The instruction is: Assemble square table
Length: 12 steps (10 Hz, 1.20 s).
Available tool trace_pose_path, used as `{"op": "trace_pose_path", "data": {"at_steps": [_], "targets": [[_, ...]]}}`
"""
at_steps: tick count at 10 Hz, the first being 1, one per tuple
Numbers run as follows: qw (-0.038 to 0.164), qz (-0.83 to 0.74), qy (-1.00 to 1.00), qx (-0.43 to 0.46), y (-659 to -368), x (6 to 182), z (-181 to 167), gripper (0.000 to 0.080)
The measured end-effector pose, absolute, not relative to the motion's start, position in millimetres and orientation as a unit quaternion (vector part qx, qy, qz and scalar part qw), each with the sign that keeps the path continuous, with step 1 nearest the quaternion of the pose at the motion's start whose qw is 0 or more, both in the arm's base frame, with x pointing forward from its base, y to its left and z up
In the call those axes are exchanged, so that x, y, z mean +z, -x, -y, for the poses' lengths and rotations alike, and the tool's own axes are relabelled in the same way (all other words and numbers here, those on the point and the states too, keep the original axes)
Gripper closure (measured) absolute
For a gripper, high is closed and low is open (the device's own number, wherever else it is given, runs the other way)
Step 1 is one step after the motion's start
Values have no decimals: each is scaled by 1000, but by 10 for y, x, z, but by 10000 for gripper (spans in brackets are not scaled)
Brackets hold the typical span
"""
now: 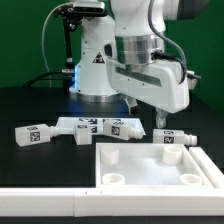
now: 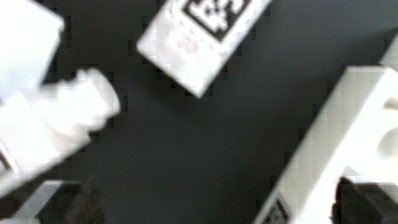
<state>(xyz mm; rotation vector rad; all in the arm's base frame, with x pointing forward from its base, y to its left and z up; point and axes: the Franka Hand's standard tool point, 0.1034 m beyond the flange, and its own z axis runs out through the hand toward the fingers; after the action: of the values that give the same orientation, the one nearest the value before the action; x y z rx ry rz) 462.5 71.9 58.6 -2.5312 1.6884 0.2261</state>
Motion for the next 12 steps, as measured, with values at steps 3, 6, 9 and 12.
{"op": "trace_pose_path", "data": {"at_steps": [3,6,9,12], "targets": [[67,-592,800,75,-4622,577,-800,151],[108,-608,782,87,-4688,618,-943,151],[156,-589,777,158,-4652,611,-750,151],[226,-657,683,226,-4614,540,-698,151]]}}
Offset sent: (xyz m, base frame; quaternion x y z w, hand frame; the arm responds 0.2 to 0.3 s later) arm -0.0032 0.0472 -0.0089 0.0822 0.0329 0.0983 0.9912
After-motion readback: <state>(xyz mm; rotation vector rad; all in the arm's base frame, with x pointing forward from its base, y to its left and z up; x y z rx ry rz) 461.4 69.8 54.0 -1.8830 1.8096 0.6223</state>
